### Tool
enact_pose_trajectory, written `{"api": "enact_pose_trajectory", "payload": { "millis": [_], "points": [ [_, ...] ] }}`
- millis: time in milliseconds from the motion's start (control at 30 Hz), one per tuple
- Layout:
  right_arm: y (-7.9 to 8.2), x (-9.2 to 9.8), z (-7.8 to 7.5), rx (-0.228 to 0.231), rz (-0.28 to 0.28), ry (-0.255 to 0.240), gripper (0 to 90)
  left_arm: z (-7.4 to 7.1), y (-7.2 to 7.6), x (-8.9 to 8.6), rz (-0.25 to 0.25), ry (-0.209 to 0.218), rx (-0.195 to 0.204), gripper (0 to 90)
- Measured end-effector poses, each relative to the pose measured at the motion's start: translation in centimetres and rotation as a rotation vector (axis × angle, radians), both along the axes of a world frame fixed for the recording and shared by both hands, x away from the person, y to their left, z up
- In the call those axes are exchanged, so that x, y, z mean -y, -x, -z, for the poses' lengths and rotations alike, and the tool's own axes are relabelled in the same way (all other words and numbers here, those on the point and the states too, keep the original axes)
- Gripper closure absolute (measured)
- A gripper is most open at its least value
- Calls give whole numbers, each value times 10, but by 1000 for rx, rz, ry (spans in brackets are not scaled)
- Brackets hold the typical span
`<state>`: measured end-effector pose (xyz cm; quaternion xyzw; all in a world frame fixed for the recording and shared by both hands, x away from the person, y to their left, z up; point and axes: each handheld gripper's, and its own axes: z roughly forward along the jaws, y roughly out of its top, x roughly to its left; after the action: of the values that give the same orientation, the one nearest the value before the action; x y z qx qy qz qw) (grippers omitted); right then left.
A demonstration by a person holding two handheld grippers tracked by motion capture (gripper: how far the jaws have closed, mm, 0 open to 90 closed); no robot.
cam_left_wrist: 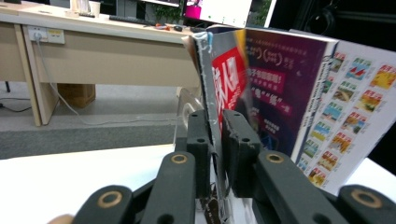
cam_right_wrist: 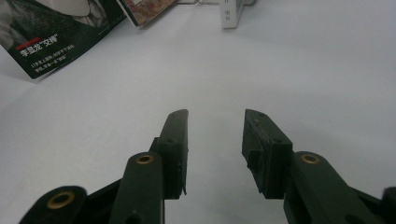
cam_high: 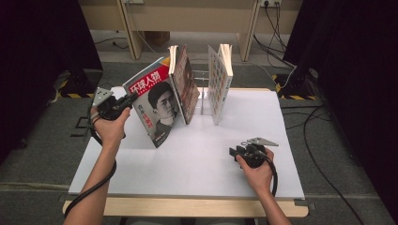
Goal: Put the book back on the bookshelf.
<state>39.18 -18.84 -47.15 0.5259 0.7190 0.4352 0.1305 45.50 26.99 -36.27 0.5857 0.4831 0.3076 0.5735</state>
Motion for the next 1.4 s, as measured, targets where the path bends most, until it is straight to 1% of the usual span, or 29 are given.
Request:
{"api": "enact_pose_trajectory", "payload": {
  "millis": [100,167,267,400,500,667,767,800,900,967,1033,1167,1267,1333,1400],
  "points": [
    [0,0,1,0,2,0,613,0,-1,-1,-3,-9,-6,791],
    [-1,0,1,2,-4,9,614,-1,-2,-1,2,-21,-8,776],
    [-1,-1,1,1,-8,10,614,-2,-3,-1,12,-24,-16,799],
    [0,0,1,-6,1,6,614,-4,-3,-1,35,10,-38,837],
    [0,0,1,-4,2,8,614,-7,-2,-2,41,37,-39,855],
    [-1,1,1,1,0,8,614,-11,2,-1,35,53,-11,864],
    [-1,1,1,-1,2,4,614,-13,3,-2,10,52,10,865],
    [-1,1,1,-3,6,1,614,-14,3,-1,-7,42,22,865],
    [-1,2,1,0,5,2,614,-19,5,1,-34,38,61,866],
    [-1,2,1,0,6,3,614,-23,6,2,-44,53,77,866],
    [-1,2,1,1,4,7,614,-26,6,4,-53,57,91,866],
    [-1,1,1,2,3,1,614,-30,3,11,-57,53,104,866],
    [-1,3,1,4,6,4,614,-32,-1,17,-48,64,108,866],
    [-1,3,1,-1,9,0,614,-35,-4,22,-47,54,110,866],
    [-1,3,1,2,6,2,614,-38,-7,26,-43,55,110,866]
  ]
}}
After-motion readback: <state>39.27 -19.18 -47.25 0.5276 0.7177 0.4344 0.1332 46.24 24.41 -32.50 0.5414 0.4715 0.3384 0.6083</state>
